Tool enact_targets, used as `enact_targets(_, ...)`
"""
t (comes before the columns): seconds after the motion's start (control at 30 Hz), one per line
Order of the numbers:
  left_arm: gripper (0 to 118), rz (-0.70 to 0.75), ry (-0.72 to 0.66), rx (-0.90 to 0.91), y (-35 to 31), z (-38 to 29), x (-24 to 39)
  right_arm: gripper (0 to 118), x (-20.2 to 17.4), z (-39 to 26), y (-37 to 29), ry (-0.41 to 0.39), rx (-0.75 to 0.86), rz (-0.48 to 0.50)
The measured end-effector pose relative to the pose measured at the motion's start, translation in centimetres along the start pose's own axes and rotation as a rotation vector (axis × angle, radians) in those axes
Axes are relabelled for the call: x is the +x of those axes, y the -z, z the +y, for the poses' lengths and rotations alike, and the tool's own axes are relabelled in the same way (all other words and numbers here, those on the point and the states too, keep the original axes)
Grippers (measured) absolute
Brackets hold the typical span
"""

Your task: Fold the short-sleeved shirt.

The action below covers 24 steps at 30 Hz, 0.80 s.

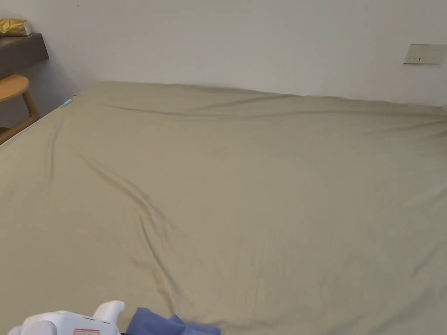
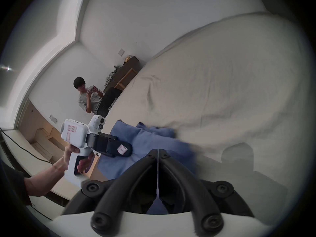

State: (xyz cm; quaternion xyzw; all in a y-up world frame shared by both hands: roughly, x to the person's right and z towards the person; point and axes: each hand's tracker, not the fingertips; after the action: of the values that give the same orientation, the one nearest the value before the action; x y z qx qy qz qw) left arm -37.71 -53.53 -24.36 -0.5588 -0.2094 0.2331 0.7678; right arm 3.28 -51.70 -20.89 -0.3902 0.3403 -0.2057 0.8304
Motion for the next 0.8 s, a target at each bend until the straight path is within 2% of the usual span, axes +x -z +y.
enact_targets(0.13, 46, 0.143, -0.077, 0.052, -6.5, 1.3, -7.4, 2, -0.8, 1.5, -0.7, -0.045, 0.030, -0.025)
enact_targets(0.2, 46, 0.272, -0.084, 0.056, -10.0, 1.9, -10.9, 2, -1.1, 2.1, -0.8, -0.051, 0.039, -0.027)
enact_targets(0.23, 46, 0.339, -0.075, 0.053, -12.4, 1.3, -9.0, 2, -1.3, 2.4, -0.8, -0.056, 0.041, -0.028)
enact_targets(0.37, 46, 0.515, -0.127, 0.052, -19.5, 2.1, -12.5, 2, -1.5, 2.6, -0.8, -0.064, 0.049, -0.042)
enact_targets(0.53, 46, 0.731, -0.146, 0.018, -23.7, 2.1, -15.5, 2, -1.1, 2.0, -0.8, -0.053, 0.039, -0.060)
enact_targets(0.57, 46, 0.748, -0.179, 0.018, -23.8, 1.5, -16.0, 2, -0.9, 1.8, -0.8, -0.050, 0.036, -0.064)
enact_targets(0.63, 46, 0.621, -0.294, 0.080, -23.6, 0.8, -17.9, 2, -0.7, 1.6, -1.0, -0.031, 0.029, -0.064)
enact_targets(0.73, 46, 0.660, -0.318, 0.137, -22.0, -0.5, -17.8, 2, -0.7, 1.6, -1.4, -0.020, 0.029, -0.068)
enact_targets(0.77, 59, 0.684, -0.348, 0.154, -21.8, -1.0, -17.2, 2, -0.7, 1.7, -1.7, -0.021, 0.029, -0.069)
enact_targets(0.8, 82, 0.745, -0.395, 0.164, -21.5, -1.2, -17.0, 2, -0.8, 1.9, -1.9, -0.023, 0.031, -0.068)
